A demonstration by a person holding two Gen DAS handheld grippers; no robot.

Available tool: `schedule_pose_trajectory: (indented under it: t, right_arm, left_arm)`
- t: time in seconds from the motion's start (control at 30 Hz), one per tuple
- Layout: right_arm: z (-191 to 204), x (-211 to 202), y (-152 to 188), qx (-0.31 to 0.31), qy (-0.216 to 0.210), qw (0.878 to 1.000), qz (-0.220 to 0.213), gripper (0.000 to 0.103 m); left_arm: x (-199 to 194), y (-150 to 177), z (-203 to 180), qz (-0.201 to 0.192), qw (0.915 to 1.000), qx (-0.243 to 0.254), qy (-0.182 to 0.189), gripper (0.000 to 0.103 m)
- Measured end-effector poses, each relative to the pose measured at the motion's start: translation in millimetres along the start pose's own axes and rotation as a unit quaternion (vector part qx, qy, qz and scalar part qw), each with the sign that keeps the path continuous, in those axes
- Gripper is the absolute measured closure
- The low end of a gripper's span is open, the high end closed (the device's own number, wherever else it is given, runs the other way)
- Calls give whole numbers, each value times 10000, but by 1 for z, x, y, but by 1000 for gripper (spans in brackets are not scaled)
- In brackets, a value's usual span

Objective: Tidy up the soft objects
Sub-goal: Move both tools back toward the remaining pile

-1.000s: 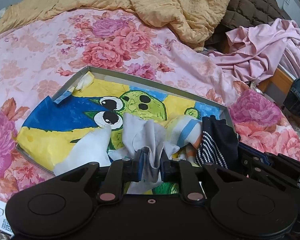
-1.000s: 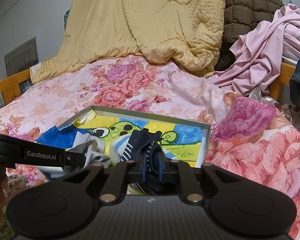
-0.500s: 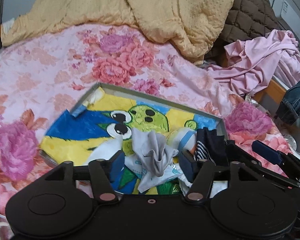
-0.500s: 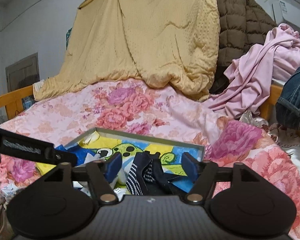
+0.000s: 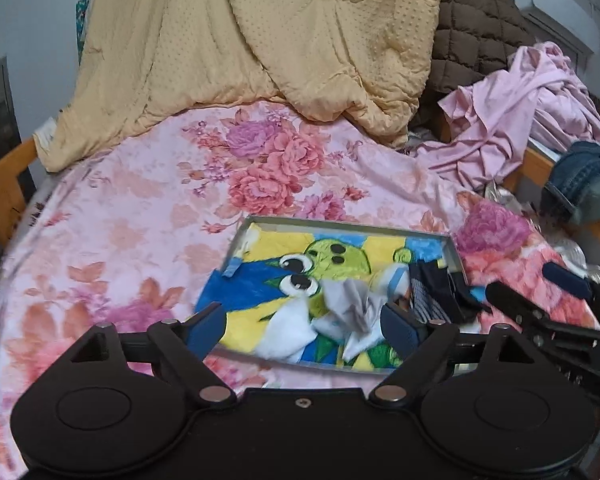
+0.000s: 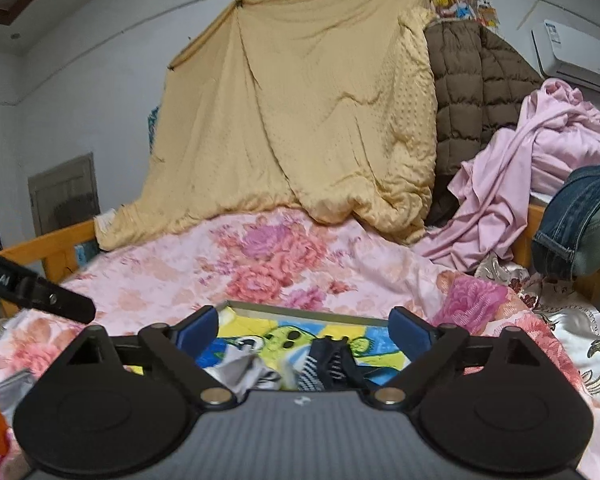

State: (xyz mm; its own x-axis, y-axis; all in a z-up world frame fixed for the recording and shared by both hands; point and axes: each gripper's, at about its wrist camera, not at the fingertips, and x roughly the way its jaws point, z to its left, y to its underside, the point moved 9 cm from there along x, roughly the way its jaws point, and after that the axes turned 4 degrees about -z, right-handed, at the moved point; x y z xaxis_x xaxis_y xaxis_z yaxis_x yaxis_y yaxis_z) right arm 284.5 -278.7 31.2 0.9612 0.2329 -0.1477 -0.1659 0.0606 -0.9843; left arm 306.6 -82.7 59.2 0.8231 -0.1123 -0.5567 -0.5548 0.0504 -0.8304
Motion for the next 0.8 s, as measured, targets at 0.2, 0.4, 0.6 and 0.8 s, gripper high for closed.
schedule_pose_trajectory:
  t: [0.2, 0.4, 0.6, 0.8]
  right_arm:
    - [22, -36, -3, -43, -185, 9997, -119, 2]
    - [37, -69, 3, 152, -353, 9991, -165, 1]
    - [56, -87, 13, 125, -542, 9984, -116, 0]
    - [81, -94, 24, -156, -779, 9968, -12, 0]
  left_arm:
    - [-52, 19, 14, -134, 9999, 10, -2, 10]
    - [-76, 48, 36, -332, 9982, -491, -26, 7]
    - [-92, 71, 51, -749, 9958, -516, -62, 2]
    - [-96, 99, 61, -821, 9954, -489, -85, 1]
